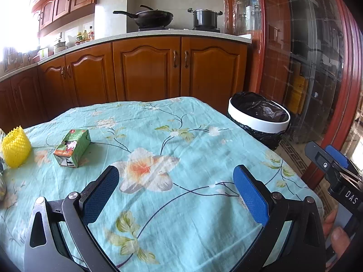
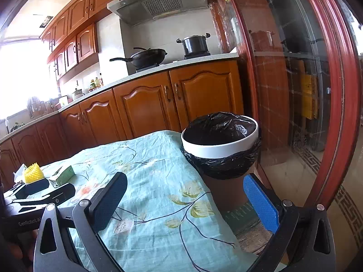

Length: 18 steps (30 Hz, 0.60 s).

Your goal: Collect trash

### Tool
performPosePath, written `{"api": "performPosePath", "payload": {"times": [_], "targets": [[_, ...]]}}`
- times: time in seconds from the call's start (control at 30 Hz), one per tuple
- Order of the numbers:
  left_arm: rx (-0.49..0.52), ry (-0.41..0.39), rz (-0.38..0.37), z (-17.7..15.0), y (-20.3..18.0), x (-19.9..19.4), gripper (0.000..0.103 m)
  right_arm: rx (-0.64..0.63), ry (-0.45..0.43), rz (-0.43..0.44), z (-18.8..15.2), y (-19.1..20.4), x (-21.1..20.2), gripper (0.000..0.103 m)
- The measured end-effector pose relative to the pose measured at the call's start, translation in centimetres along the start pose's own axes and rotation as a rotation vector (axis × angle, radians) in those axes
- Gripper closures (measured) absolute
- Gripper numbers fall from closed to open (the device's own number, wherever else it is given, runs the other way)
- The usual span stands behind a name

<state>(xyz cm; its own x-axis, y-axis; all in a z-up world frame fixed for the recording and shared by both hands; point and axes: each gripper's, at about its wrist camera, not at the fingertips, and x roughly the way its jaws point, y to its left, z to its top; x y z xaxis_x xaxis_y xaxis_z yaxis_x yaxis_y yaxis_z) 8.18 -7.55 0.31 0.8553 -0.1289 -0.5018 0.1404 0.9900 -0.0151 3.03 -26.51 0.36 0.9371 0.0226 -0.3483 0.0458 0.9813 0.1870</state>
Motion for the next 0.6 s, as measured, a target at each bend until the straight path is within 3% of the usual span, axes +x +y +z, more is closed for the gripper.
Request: {"api": "performPosePath", "payload": {"times": [0.6], "targets": [[0.028, -0.085, -0.012, -0.3, -1.0, -1.6, 0.000, -0.040, -0.025, -0.002, -0.4, 0.6, -0.1, 0.000]]}}
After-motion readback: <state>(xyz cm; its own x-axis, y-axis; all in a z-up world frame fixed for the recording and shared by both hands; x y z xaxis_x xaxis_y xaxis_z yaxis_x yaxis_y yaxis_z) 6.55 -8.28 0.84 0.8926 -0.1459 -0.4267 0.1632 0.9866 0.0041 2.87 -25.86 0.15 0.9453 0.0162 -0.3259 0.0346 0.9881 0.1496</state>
